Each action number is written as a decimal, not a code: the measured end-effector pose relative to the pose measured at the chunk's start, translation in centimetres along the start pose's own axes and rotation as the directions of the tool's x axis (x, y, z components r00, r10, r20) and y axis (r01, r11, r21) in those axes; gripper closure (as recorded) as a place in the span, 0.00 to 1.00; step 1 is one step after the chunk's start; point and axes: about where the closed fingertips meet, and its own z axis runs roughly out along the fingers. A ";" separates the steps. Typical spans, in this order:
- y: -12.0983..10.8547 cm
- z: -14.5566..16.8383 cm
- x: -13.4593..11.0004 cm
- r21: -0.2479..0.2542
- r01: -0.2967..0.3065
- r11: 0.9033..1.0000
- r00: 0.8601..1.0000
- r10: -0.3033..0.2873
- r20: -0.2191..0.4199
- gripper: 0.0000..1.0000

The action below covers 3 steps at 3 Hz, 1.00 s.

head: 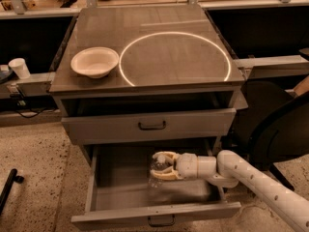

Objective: Pick water bottle from middle drawer and place on counter

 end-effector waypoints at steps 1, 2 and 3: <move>1.1 -3.7 -6.5 -0.011 0.099 0.995 0.994 -0.098 0.038 1.00; -0.4 -9.2 -18.7 -0.058 0.272 0.961 0.962 -0.273 -0.024 1.00; -3.1 -12.0 -25.3 -0.099 0.319 0.943 0.944 -0.325 -0.057 1.00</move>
Offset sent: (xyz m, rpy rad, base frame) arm -0.0202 -0.1060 0.3091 -0.1833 -0.4292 0.1114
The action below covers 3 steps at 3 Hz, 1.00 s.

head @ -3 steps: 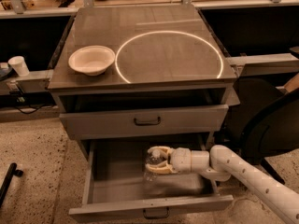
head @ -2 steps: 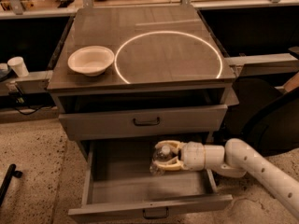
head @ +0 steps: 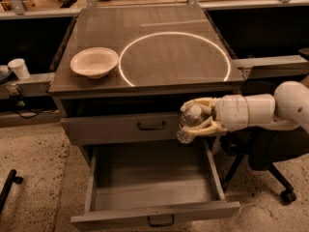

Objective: Pick water bottle from middle drawer and place on counter

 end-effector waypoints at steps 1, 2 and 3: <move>-3.9 -1.9 -3.6 -0.071 -0.042 0.997 0.999 0.039 -0.033 1.00; -8.0 -3.8 -7.1 -0.107 -0.096 0.990 0.994 0.089 -0.069 1.00; -12.2 -4.9 -10.1 -0.093 -0.124 0.988 0.989 0.115 -0.097 1.00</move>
Offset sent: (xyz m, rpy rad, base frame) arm 0.1102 -0.0801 0.2349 -0.1043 0.0227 -0.0615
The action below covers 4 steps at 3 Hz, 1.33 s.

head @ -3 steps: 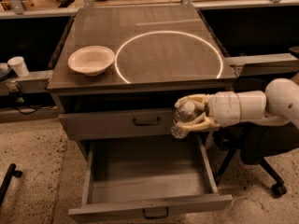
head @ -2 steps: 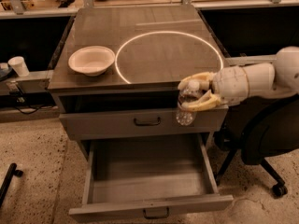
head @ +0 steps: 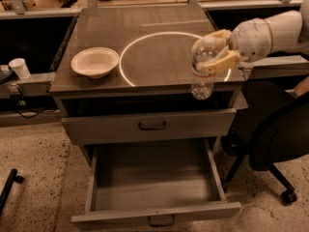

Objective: Pick water bottle from middle drawer and place on counter

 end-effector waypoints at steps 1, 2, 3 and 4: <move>-4.2 -2.7 -3.1 0.096 -0.021 0.995 1.000 0.022 -0.004 1.00; -7.9 -5.7 -4.3 0.255 -0.112 0.960 0.994 0.106 0.037 1.00; -11.9 -5.6 -2.3 0.395 -0.227 0.890 0.972 0.230 0.041 1.00; -15.2 -1.7 2.7 0.427 -0.359 0.830 0.930 0.358 0.087 0.98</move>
Offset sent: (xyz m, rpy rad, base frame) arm 0.1285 -0.0711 0.0996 0.2172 0.0906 -0.5857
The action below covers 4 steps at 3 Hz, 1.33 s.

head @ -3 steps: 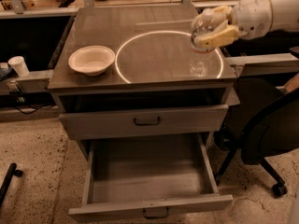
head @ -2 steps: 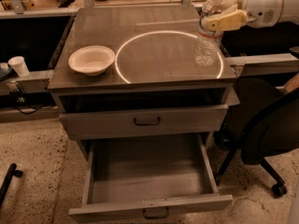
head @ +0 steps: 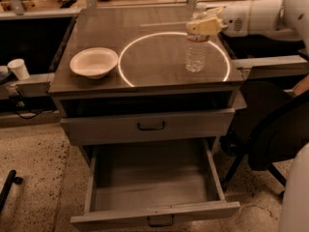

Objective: Pick water bottle from middle drawer and place on counter

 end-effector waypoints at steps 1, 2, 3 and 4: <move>-0.4 0.6 0.1 0.011 -0.014 1.000 1.000 0.013 0.010 0.76; -0.4 0.6 -0.1 0.011 -0.014 1.000 1.000 0.013 0.010 0.52; -0.4 0.6 -0.2 0.011 -0.014 1.000 1.000 0.013 0.010 0.29; 0.9 1.2 1.2 -0.017 -0.040 0.999 0.999 0.040 0.032 0.26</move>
Offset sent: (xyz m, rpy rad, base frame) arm -0.0127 -0.0093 -0.0097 0.0445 -0.5422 -0.1916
